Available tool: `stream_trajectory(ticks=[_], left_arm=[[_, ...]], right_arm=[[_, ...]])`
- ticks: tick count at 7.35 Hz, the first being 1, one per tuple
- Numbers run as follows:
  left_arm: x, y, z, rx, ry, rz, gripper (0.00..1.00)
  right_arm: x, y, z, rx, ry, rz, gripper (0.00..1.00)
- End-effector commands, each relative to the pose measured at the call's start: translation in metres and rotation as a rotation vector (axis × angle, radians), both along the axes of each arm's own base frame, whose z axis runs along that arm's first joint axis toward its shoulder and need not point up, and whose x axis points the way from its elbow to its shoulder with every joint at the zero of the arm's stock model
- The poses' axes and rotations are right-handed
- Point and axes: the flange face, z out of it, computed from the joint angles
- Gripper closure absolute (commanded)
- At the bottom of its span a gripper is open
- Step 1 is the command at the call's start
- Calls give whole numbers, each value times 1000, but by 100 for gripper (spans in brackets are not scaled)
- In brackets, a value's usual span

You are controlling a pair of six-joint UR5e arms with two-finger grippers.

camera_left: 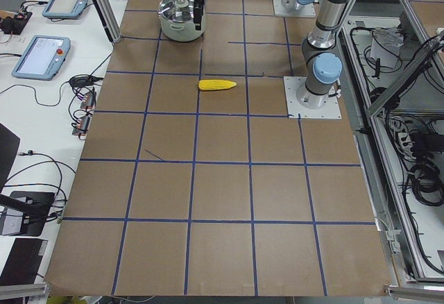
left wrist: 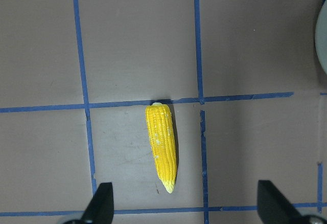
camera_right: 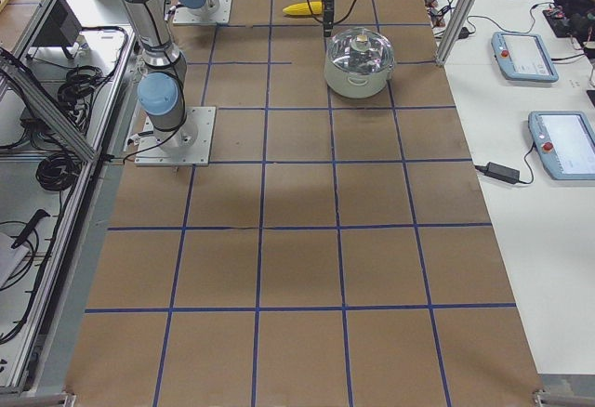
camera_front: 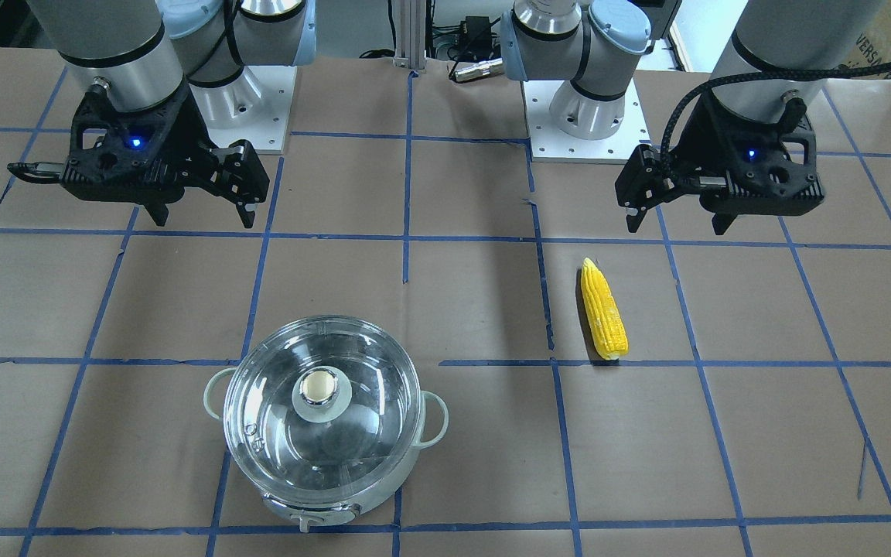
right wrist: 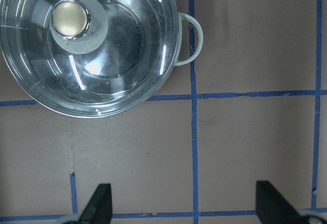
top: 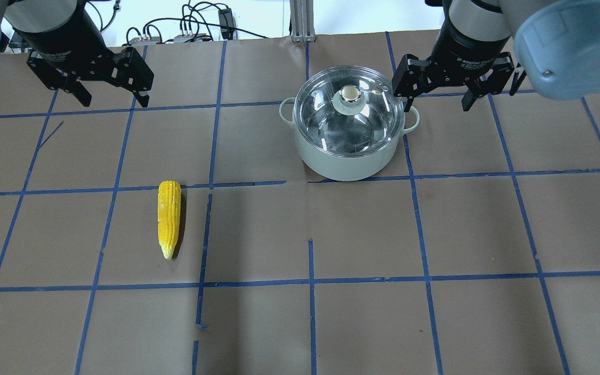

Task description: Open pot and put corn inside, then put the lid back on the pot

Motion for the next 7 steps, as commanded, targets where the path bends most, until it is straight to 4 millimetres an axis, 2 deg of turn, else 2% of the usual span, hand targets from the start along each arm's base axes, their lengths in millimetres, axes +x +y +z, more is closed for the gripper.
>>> stream_trajectory(ticks=[1, 3, 4, 5, 6, 7], left_arm=[[-1, -1, -2, 2, 1, 13, 0], [-4, 5, -3, 2, 2, 37, 0], [-3, 6, 0, -2, -1, 37, 0], [-4, 14, 5, -13, -2, 28, 0], [-4, 13, 5, -13, -3, 27, 0], [-4, 14, 6, -13, -3, 27, 0]], right_arm=[[-1, 1, 0, 0, 0, -2, 0], [0, 2, 0, 0, -7, -6, 0], [1, 1, -6, 10, -10, -13, 0], [4, -11, -11, -3, -22, -19, 0], [8, -38, -31, -25, -25, -40, 0], [25, -66, -40, -56, -46, -20, 0]])
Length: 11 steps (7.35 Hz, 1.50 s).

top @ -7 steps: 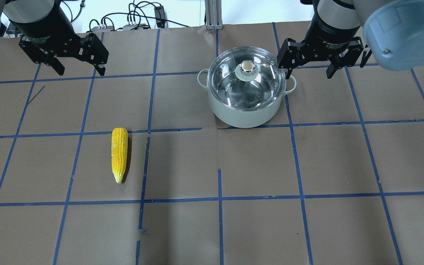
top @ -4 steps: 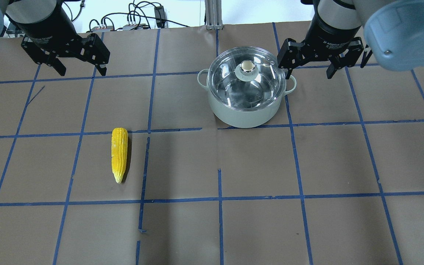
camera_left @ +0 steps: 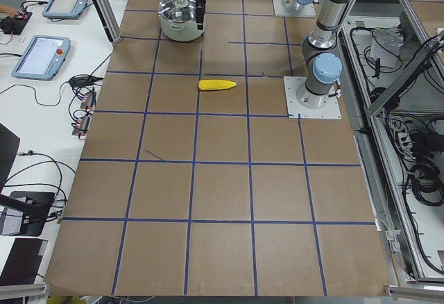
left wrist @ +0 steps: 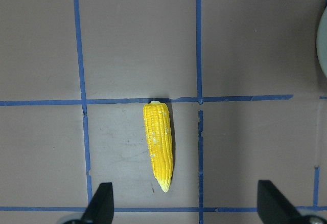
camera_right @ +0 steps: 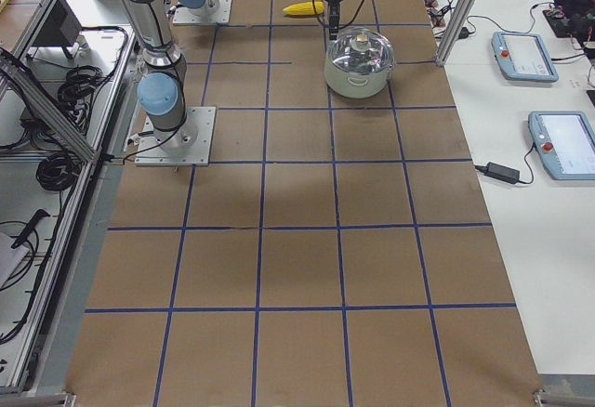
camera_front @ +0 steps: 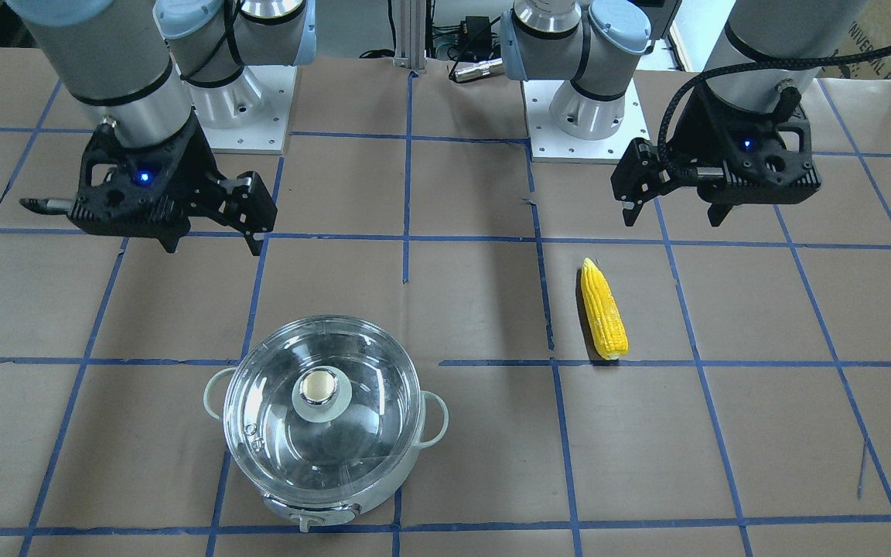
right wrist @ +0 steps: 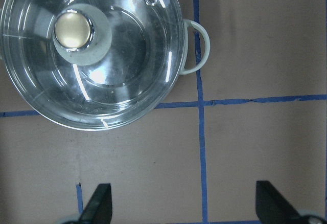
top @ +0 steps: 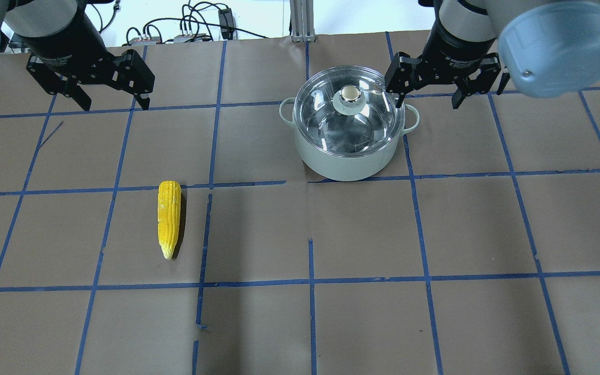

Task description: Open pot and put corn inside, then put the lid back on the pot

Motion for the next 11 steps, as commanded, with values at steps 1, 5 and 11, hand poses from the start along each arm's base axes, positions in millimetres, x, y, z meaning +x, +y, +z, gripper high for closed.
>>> stream_trajectory(ticks=[1, 5, 11], left_arm=[[0, 1, 1, -1, 1, -1, 0], [0, 3, -1, 7, 0, -6, 0], [0, 3, -1, 5, 1, -8, 0]], right_arm=[[35, -52, -22, -34, -40, 26, 0], [87, -94, -69, 3, -19, 21, 1], [91, -109, -108, 19, 23, 18, 6]])
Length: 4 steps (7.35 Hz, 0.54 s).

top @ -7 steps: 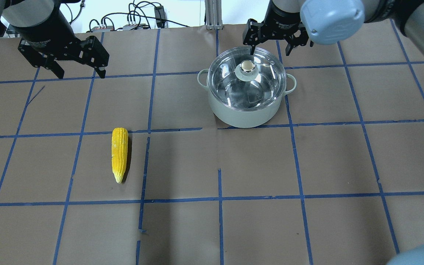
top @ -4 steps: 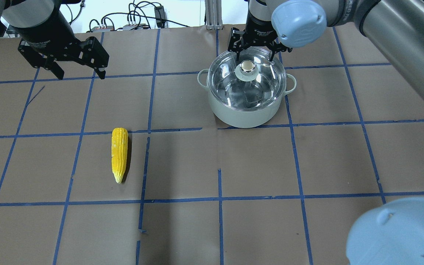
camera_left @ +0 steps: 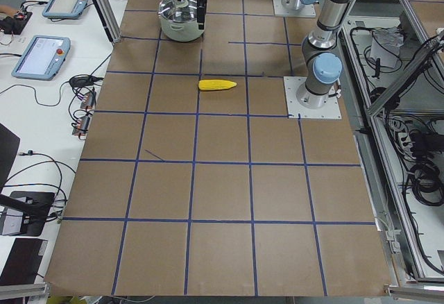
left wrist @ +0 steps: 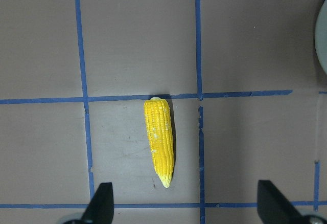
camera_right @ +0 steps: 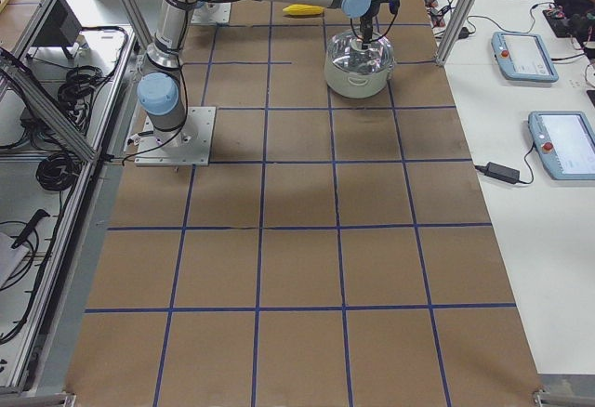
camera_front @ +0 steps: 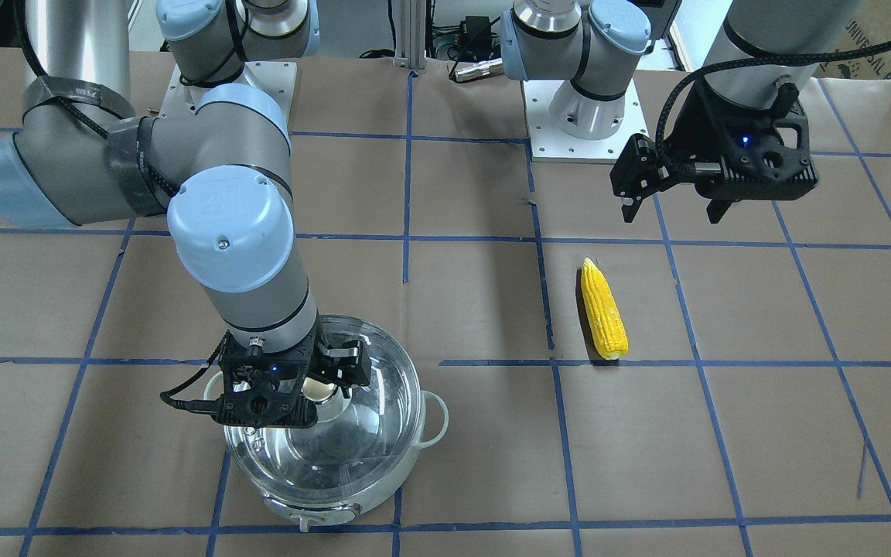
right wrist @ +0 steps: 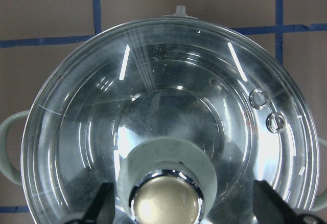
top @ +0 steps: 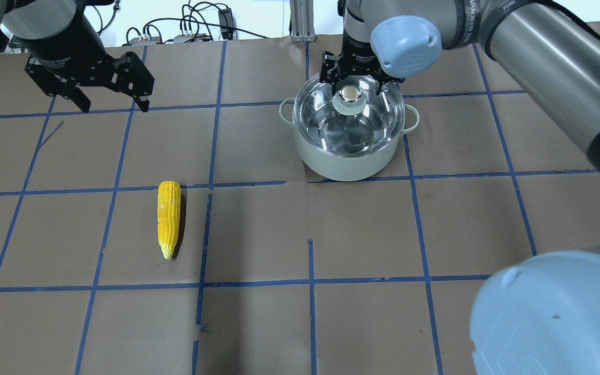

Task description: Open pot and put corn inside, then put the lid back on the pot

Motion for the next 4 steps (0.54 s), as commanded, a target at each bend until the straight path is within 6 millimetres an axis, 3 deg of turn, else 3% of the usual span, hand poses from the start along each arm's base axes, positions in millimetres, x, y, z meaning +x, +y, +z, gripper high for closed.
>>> stream_trajectory(ticks=[1, 4], left_arm=[[0, 0, 0, 3, 0, 0, 0], [0, 0, 0, 3, 0, 0, 0]], right_arm=[[1, -4, -5, -12, 0, 0, 9], [8, -2, -11, -9, 30, 13, 20]])
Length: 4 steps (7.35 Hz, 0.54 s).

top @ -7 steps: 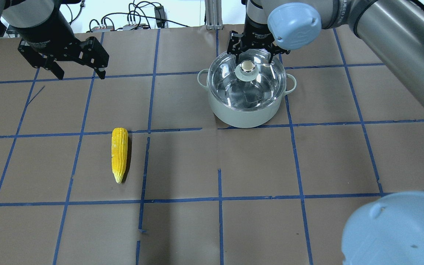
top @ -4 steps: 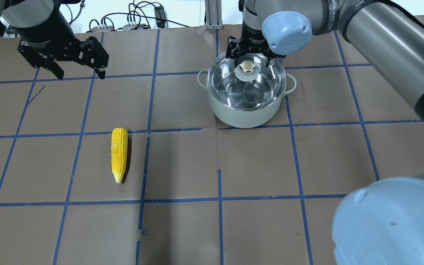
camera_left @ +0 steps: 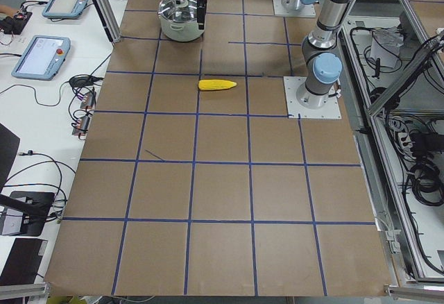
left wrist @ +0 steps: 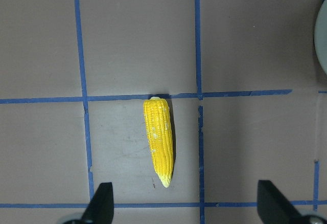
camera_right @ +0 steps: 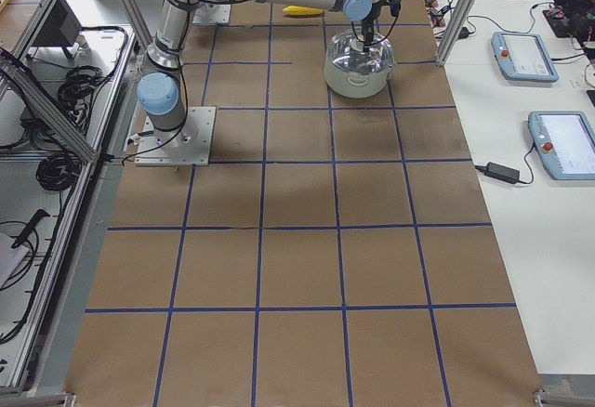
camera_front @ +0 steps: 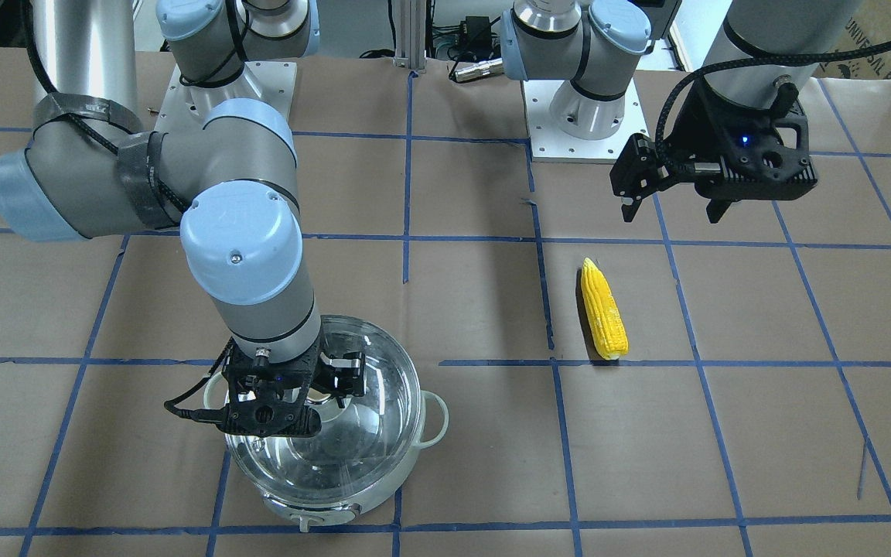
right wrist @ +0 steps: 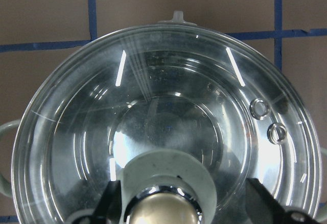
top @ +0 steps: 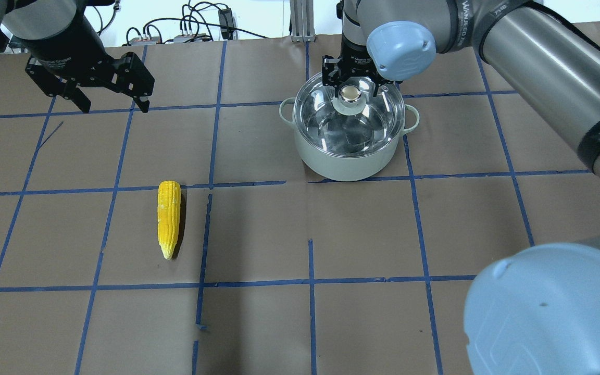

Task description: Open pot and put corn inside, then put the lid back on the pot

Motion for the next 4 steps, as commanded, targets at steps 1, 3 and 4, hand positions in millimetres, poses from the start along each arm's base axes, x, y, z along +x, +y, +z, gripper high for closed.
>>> stream_trajectory(ticks=[1, 3, 4], left_arm=[[0, 0, 0, 0, 0, 0, 0], [0, 0, 0, 0, 0, 0, 0], [0, 0, 0, 2, 0, -2, 0]], right_arm=[[5, 2, -2, 2, 4, 8, 21], [5, 2, -2, 2, 4, 8, 26], [5, 1, -2, 1, 6, 10, 31]])
